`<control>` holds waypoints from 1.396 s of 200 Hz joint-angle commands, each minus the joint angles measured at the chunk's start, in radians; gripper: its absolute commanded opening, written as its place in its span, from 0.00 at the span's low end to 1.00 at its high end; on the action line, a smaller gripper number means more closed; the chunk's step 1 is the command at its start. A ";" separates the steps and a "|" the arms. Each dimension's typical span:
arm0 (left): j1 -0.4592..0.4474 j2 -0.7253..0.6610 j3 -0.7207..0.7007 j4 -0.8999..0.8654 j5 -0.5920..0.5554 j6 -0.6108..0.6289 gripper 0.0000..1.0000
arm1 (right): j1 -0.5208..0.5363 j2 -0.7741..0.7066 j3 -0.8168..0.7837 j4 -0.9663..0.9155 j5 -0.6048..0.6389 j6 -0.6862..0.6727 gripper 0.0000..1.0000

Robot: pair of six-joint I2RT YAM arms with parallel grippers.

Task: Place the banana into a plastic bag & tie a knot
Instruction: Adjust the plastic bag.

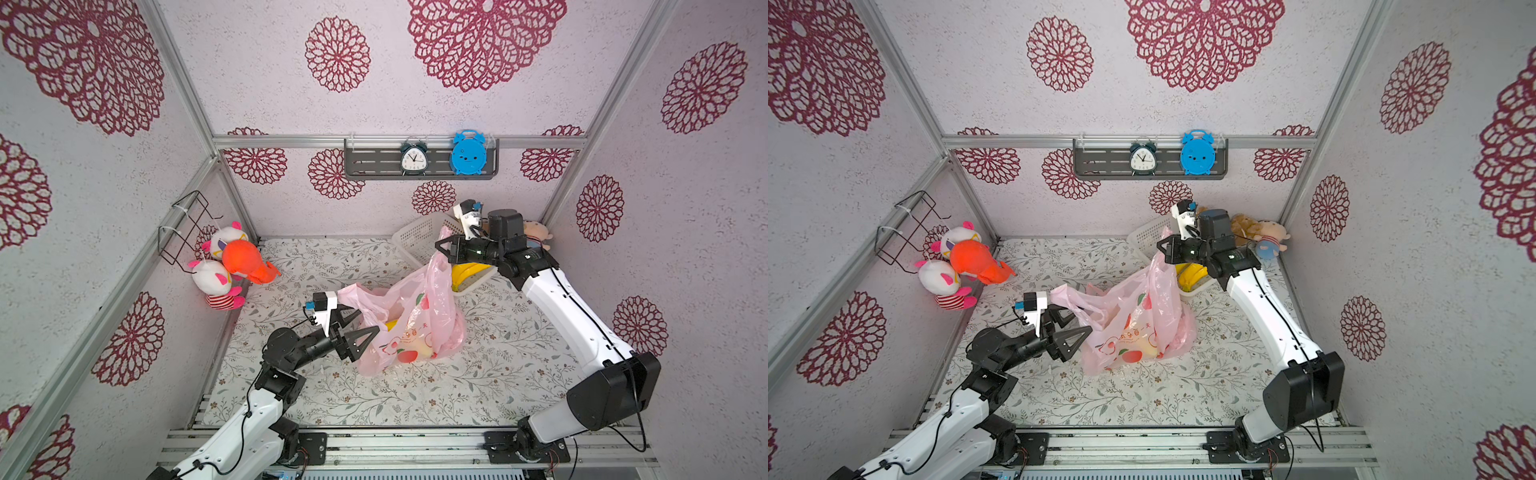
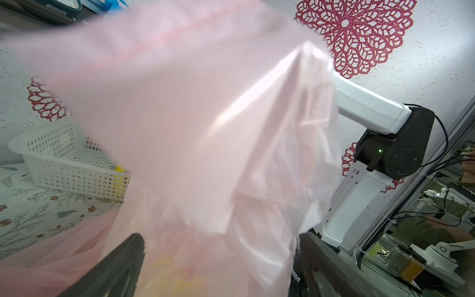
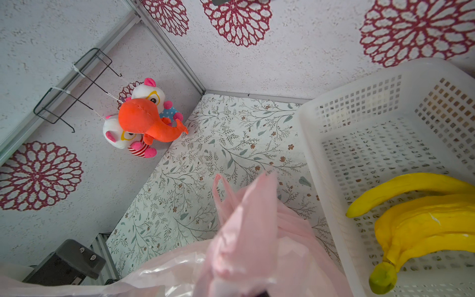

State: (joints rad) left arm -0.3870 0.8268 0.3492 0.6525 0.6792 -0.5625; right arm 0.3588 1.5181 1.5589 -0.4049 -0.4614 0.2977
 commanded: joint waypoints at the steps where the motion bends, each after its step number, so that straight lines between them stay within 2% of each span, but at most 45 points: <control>1: 0.010 0.026 0.050 -0.044 -0.004 0.069 0.97 | -0.006 -0.003 0.043 0.015 -0.033 -0.013 0.00; 25: 0.011 0.082 0.100 -0.030 0.017 0.079 0.97 | -0.007 -0.002 0.044 0.014 -0.041 -0.012 0.00; 64: 0.001 0.230 0.171 0.078 0.050 0.026 1.00 | -0.007 -0.009 0.036 0.014 -0.043 -0.007 0.00; 74: -0.001 0.251 0.188 0.073 0.033 0.020 0.95 | -0.006 -0.013 0.033 0.015 -0.049 -0.008 0.00; 84: -0.005 0.266 0.213 0.050 0.018 0.014 0.80 | -0.007 -0.017 0.028 0.015 -0.045 -0.007 0.00; 93: -0.012 0.268 0.243 -0.004 -0.007 0.018 0.60 | -0.007 -0.022 0.025 0.014 -0.045 -0.008 0.00; 99: -0.015 0.262 0.270 -0.062 -0.032 0.024 0.35 | -0.007 -0.025 0.024 0.015 -0.045 -0.008 0.00; 103: -0.016 0.258 0.291 -0.111 -0.056 0.026 0.22 | -0.006 -0.028 0.024 0.014 -0.041 -0.004 0.00; 108: -0.018 0.247 0.320 -0.188 -0.094 0.030 0.09 | -0.006 -0.031 0.028 0.010 -0.036 -0.003 0.00; 114: -0.022 0.234 0.365 -0.289 -0.138 0.043 0.00 | -0.003 -0.038 0.032 0.006 -0.033 -0.002 0.00; 153: -0.046 0.172 0.659 -0.901 -0.531 0.096 0.00 | 0.028 -0.122 0.041 0.003 -0.019 -0.013 0.00; 189: -0.078 0.230 0.891 -1.286 -0.714 0.079 0.00 | 0.102 -0.212 0.036 0.000 -0.014 -0.052 0.00; 233: -0.100 0.301 1.038 -1.548 -0.745 0.100 0.00 | 0.193 -0.241 0.072 -0.050 -0.011 -0.132 0.00; 257: -0.100 0.374 1.095 -1.642 -0.764 0.170 0.00 | 0.198 -0.189 0.084 -0.096 -0.016 -0.187 0.00; 279: -0.098 0.461 1.128 -1.688 -0.748 0.256 0.00 | 0.201 -0.116 0.088 -0.159 -0.047 -0.291 0.00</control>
State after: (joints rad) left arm -0.4801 1.2118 1.4380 -0.9047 -0.0513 -0.4179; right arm 0.5556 1.3266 1.6276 -0.4908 -0.4774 0.1390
